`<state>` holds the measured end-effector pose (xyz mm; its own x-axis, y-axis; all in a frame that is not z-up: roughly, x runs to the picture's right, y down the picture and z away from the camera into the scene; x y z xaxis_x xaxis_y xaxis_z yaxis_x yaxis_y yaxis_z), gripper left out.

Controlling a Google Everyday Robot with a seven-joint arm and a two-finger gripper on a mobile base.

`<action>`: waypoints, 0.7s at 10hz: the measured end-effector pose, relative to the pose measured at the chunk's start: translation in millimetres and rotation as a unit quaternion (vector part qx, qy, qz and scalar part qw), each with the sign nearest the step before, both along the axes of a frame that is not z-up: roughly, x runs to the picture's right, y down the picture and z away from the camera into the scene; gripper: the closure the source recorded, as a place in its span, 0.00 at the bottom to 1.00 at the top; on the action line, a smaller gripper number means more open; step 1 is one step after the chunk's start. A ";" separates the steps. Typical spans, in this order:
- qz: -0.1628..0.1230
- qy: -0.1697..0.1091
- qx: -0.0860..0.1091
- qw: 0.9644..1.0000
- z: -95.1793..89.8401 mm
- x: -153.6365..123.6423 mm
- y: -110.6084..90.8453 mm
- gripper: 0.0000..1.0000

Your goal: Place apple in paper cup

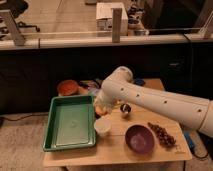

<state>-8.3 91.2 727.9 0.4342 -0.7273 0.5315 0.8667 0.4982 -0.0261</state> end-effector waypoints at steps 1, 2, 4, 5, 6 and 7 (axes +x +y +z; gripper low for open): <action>-0.010 0.004 -0.016 1.000 -7.9 2.4 4.7 0.96; -0.018 0.007 -0.028 0.999 -13.0 3.5 9.9 0.96; -0.032 0.011 -0.047 0.998 -20.0 4.4 19.8 0.96; -0.037 0.014 -0.054 0.998 -23.1 6.0 24.7 0.96; -0.040 0.014 -0.058 0.997 -23.9 6.6 27.3 0.96; -0.042 0.014 -0.061 0.997 -24.5 7.6 29.0 0.96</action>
